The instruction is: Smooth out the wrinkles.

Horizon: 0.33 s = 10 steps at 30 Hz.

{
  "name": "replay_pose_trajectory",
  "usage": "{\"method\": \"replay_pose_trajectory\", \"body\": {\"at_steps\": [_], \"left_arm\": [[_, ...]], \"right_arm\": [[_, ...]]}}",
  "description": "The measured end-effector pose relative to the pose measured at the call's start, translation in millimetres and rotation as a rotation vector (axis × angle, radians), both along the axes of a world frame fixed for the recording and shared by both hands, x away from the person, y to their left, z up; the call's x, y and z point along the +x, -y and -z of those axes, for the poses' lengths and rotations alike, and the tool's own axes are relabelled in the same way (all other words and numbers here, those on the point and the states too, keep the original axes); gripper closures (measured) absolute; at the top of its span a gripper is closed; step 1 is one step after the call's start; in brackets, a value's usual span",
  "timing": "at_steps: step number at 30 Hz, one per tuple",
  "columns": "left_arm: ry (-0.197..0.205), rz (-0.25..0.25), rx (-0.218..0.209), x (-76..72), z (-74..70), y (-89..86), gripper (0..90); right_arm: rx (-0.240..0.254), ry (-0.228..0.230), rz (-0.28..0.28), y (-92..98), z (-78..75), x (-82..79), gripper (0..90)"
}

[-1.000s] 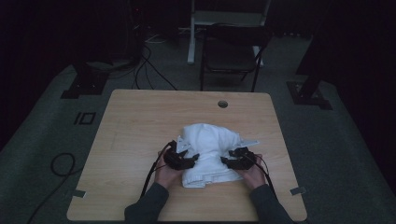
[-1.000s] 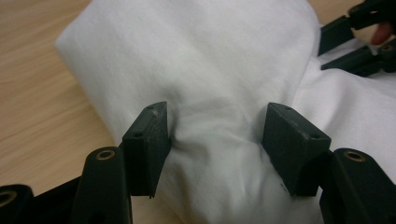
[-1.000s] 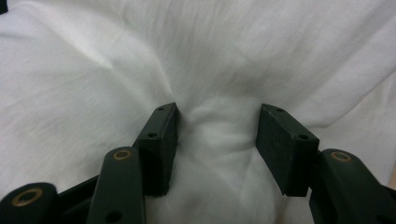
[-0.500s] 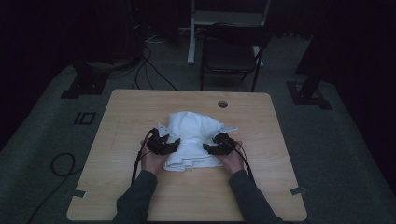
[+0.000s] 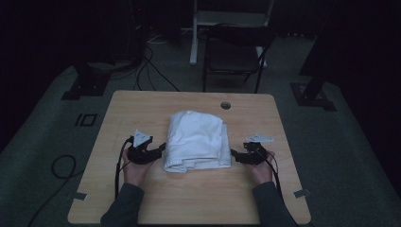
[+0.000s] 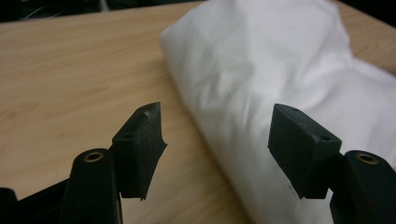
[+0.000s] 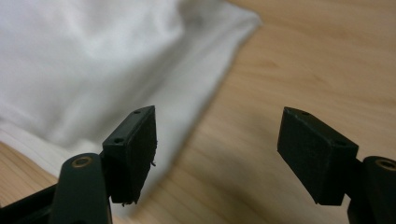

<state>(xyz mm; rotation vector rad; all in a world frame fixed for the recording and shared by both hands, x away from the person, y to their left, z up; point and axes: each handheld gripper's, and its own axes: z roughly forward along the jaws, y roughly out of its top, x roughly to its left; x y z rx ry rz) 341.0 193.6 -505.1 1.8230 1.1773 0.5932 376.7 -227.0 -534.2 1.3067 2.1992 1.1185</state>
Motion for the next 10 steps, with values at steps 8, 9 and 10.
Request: {"method": "replay_pose_trajectory", "body": {"at_steps": [8,9,10], "left_arm": [[-0.043,-0.041,0.018,-10.3,16.2,-17.1,34.9],[-0.043,-0.041,0.018,-10.3,16.2,-17.1,34.9],[-0.048,-0.049,0.013,-10.6,17.8,-20.5,34.9]], "right_arm": [[0.0,-0.025,0.04,14.2,8.6,-2.7,27.3],[0.0,-0.025,0.04,14.2,8.6,-2.7,27.3],[-0.001,-0.027,0.042,14.5,8.8,-2.7,27.1]]}}
